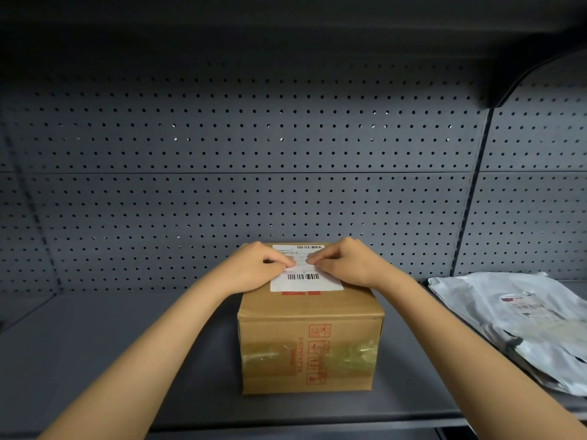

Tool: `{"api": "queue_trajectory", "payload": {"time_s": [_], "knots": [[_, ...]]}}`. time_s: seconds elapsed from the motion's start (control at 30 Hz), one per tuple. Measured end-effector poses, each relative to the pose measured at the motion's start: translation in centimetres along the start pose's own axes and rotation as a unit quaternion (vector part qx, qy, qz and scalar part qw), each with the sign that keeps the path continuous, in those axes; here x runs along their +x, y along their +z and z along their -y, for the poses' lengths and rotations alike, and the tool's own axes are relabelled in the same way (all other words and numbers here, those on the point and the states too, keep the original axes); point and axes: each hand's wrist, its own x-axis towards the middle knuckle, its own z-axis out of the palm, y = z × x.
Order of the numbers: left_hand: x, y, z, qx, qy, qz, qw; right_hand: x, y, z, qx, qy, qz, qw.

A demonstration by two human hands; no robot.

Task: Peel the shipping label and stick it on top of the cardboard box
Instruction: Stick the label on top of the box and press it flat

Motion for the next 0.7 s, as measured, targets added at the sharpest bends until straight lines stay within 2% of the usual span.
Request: {"api": "queue_trajectory", "payload": {"time_s": [0.2,0.4,0.57,0.7], "knots": [[-0.7,-1.1,1.9,-0.046,-0.019,-0.017,0.999,-0.7,-1.5,-1.3,0.007,0.03,-0.02,0.999],[-0.2,-1.3,1.3,-0.011,-0.026,-0.056,0.998,0.1,-1.6,-0.5,-0.003,0.025,-0.046,0.999],[1.3,0.0,-0.4,0.001,0.001,-0.018,1.0,1.6,0.3,1.4,0.0,-0.023,-0.011,1.0],[1.5,0.3,-0.3,0.01,0.003,-0.006,1.0,1.8,0.7,1.0,-0.011,-0.013,0.008,1.0]]}}
